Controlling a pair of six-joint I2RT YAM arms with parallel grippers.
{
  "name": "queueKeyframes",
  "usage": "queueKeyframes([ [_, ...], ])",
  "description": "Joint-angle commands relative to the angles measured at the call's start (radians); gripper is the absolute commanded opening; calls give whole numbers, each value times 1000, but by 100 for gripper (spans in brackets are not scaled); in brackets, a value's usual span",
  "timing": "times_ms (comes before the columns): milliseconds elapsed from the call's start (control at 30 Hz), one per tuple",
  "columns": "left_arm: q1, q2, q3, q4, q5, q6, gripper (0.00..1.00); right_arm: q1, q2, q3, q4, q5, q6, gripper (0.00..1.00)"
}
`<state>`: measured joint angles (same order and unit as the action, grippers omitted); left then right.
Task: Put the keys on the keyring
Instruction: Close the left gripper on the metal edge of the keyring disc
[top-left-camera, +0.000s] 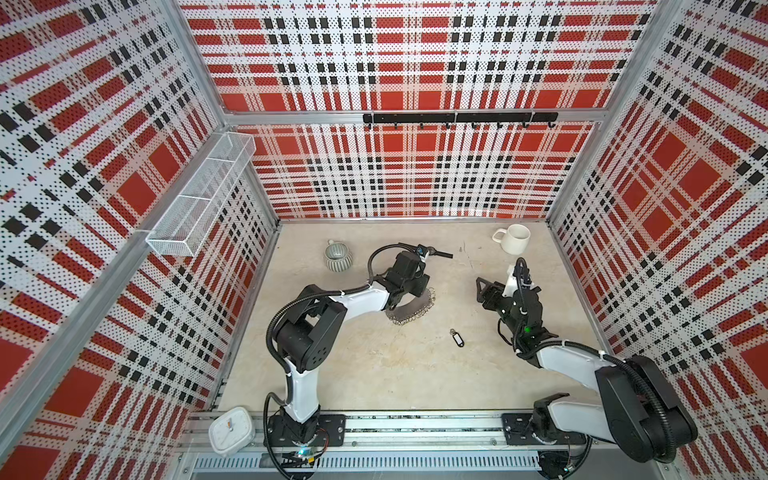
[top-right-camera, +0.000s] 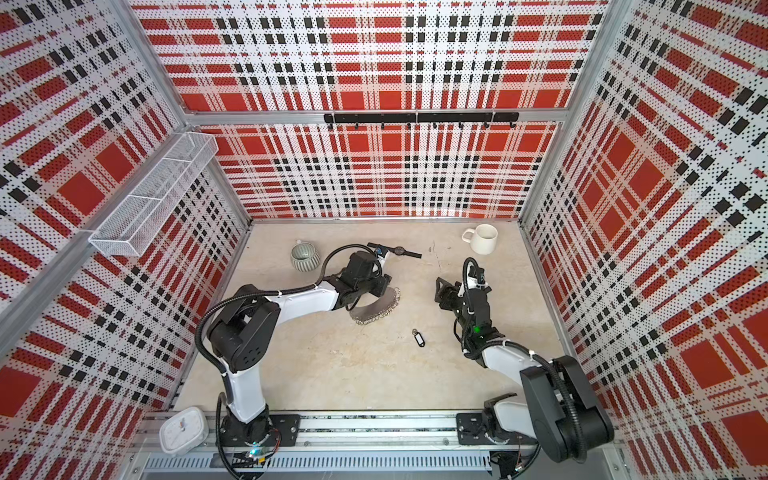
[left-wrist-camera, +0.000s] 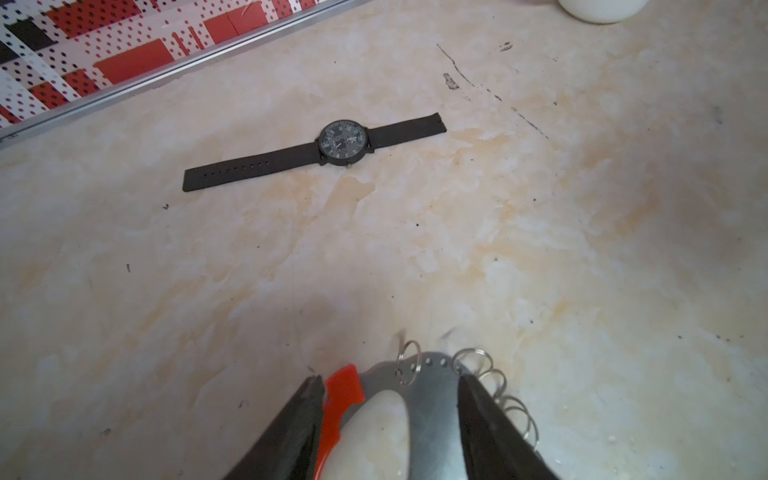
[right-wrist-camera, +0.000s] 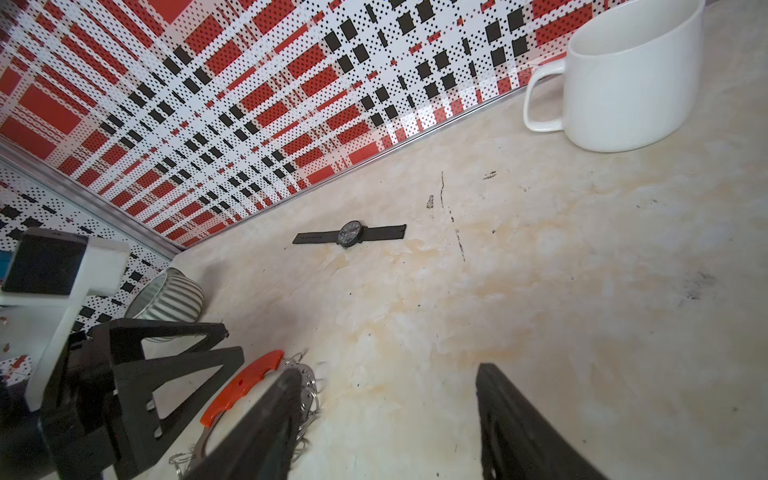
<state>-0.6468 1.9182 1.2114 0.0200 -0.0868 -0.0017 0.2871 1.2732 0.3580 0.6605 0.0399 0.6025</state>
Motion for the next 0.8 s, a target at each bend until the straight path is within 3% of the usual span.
queueKeyframes([
  [0, 3, 19, 10, -38, 5, 54, 50, 5, -15, -4, 32, -9, -10, 69],
  [367, -37, 97, 65, -42, -36, 62, 36, 6, -24, -6, 35, -4, -8, 69],
  [767, -44, 139, 100, -46, -51, 52, 31, 5, -23, -11, 49, -6, -6, 69],
])
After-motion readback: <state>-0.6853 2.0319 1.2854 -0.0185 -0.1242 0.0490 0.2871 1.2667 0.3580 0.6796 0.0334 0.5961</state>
